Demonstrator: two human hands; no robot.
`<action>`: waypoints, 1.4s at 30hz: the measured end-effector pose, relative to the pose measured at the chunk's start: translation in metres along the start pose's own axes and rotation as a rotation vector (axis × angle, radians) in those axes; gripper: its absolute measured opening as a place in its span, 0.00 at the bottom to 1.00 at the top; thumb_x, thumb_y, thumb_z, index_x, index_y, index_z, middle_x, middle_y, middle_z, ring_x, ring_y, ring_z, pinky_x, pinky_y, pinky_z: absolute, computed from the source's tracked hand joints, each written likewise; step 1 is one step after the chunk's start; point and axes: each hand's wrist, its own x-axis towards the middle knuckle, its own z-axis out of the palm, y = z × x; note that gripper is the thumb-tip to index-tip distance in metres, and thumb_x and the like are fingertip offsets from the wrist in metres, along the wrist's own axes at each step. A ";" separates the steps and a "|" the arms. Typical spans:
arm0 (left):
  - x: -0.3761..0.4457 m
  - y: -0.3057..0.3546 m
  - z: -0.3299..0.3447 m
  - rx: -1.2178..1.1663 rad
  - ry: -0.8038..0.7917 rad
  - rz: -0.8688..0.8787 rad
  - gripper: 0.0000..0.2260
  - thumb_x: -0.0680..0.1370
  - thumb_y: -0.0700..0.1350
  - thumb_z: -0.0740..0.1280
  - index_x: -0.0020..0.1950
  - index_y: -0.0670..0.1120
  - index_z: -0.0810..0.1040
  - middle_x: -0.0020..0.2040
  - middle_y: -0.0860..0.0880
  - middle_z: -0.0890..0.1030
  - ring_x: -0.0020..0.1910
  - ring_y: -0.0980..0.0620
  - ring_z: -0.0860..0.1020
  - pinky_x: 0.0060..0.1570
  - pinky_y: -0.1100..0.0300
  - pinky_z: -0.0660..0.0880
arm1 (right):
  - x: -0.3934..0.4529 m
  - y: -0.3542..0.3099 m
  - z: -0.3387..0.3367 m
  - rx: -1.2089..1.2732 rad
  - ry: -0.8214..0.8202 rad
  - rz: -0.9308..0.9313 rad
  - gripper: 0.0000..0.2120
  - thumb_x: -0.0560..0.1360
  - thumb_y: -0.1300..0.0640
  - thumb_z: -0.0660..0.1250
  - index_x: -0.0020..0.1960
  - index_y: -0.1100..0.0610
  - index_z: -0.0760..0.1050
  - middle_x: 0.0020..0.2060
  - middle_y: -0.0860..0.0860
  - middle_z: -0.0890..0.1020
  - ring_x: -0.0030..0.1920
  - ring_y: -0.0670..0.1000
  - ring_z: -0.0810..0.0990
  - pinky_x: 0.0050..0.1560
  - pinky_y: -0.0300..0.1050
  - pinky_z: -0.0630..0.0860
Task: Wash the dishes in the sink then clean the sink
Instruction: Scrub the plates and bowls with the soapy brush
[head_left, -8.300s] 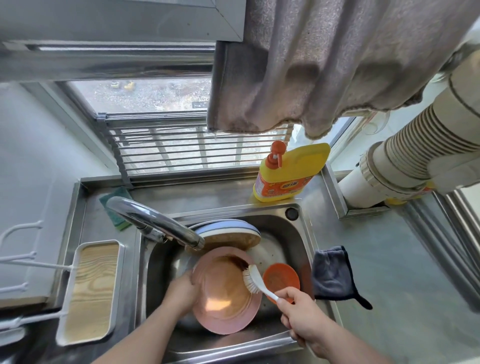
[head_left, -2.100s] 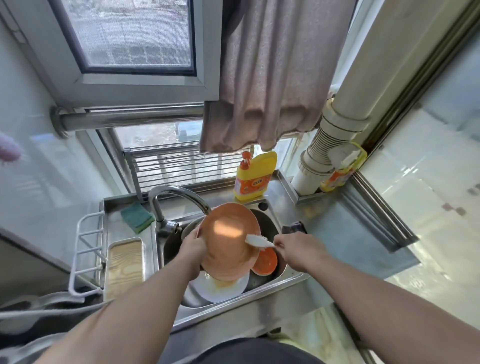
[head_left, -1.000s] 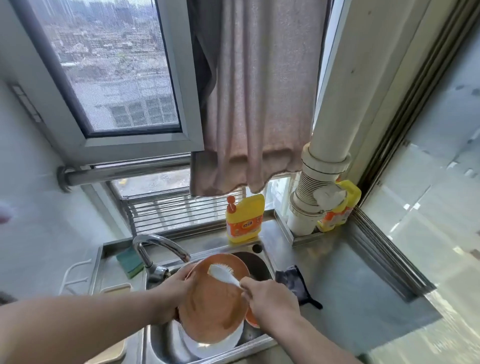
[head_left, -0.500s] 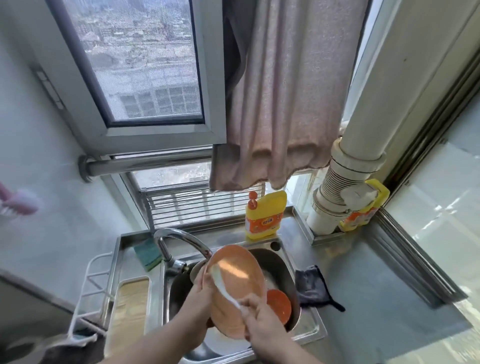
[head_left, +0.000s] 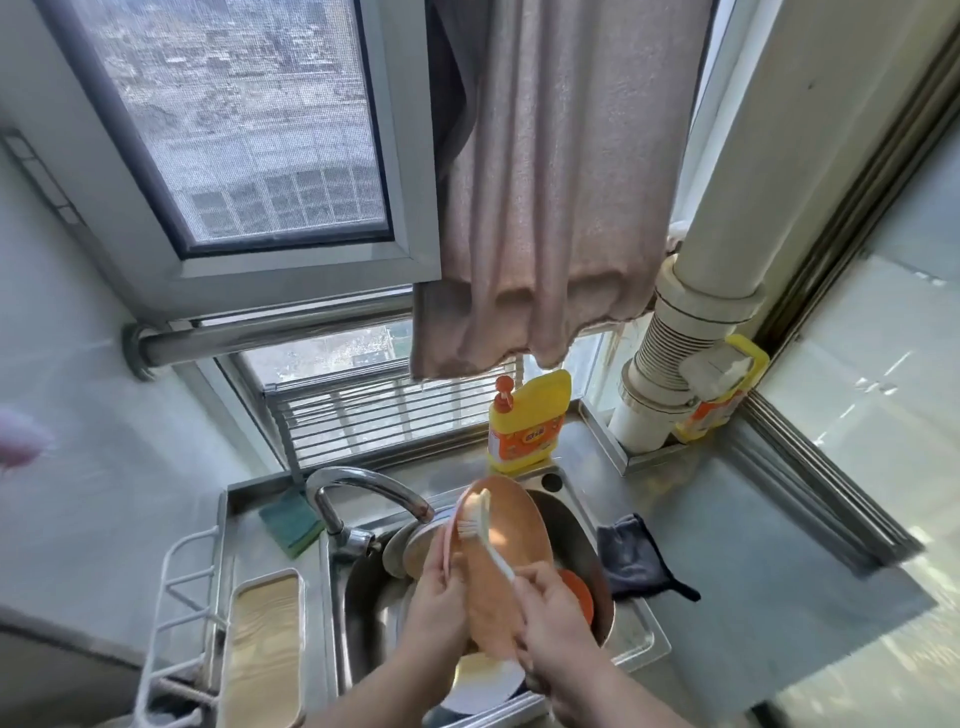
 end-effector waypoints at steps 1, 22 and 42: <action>0.001 0.003 0.003 -0.052 -0.008 -0.042 0.14 0.82 0.65 0.62 0.68 0.77 0.70 0.63 0.55 0.80 0.59 0.42 0.83 0.48 0.37 0.85 | -0.001 0.003 0.002 -0.035 -0.062 -0.036 0.07 0.87 0.56 0.58 0.55 0.58 0.72 0.24 0.51 0.68 0.20 0.48 0.62 0.21 0.37 0.57; 0.033 -0.017 -0.005 -0.045 0.403 -0.118 0.12 0.81 0.57 0.71 0.56 0.50 0.84 0.47 0.46 0.88 0.47 0.43 0.86 0.46 0.48 0.84 | 0.078 -0.006 -0.105 -1.503 -0.187 -0.353 0.06 0.85 0.48 0.54 0.61 0.45 0.62 0.52 0.57 0.84 0.50 0.64 0.84 0.43 0.52 0.73; 0.045 -0.024 -0.003 -0.076 0.400 -0.198 0.19 0.83 0.67 0.59 0.57 0.54 0.80 0.52 0.45 0.85 0.53 0.41 0.83 0.55 0.40 0.81 | 0.070 0.027 -0.100 -1.098 -0.224 -0.056 0.04 0.82 0.41 0.56 0.52 0.40 0.66 0.43 0.47 0.80 0.50 0.56 0.82 0.51 0.51 0.77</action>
